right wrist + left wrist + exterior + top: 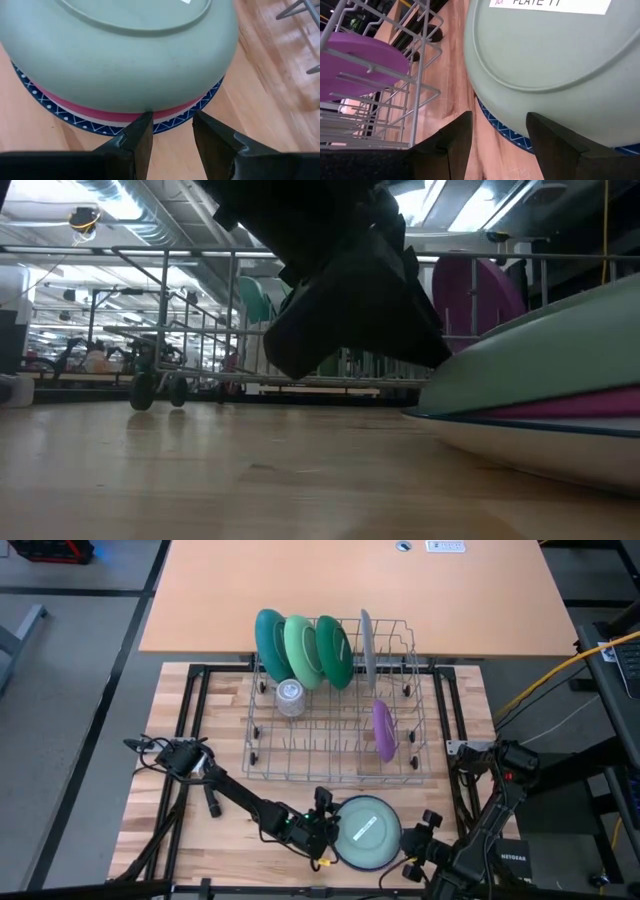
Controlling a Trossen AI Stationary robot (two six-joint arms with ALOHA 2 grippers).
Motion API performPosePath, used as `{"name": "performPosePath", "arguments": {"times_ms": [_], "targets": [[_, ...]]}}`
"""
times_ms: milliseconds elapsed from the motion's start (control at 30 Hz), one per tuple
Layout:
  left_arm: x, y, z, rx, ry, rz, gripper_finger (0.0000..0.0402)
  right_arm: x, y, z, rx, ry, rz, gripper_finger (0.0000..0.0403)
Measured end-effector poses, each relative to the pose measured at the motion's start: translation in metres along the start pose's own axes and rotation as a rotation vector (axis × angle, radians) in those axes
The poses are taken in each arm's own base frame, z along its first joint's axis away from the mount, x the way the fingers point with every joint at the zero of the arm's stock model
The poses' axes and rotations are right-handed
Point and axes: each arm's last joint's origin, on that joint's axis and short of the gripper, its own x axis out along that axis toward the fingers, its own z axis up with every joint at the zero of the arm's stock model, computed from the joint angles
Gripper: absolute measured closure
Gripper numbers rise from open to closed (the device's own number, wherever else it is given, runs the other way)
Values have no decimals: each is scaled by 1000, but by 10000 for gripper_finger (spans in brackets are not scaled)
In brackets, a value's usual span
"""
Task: Sort dishes
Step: Put the light blue plate in the dish rack
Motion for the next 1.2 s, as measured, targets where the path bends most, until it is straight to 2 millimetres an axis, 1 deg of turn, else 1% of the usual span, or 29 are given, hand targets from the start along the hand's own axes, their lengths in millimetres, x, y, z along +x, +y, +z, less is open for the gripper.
{"name": "performPosePath", "arguments": {"times_ms": [300,533,600,900,1067,1200], "targets": [[0,0,0,11,-1,0,219,-2,2,2,12,-19,17,259],[0,0,0,14,1,4,219,-18,7,15,16,-100,31,259],[0,0,0,13,1,4,219,-20,8,17,8,-129,31,259],[0,0,0,32,2,13,219,-21,8,20,7,-215,24,259],[0,0,0,37,6,24,219,-22,8,22,8,-302,13,259],[-1,1,0,65,17,69,219,-22,8,24,11,-366,8,259]]}}
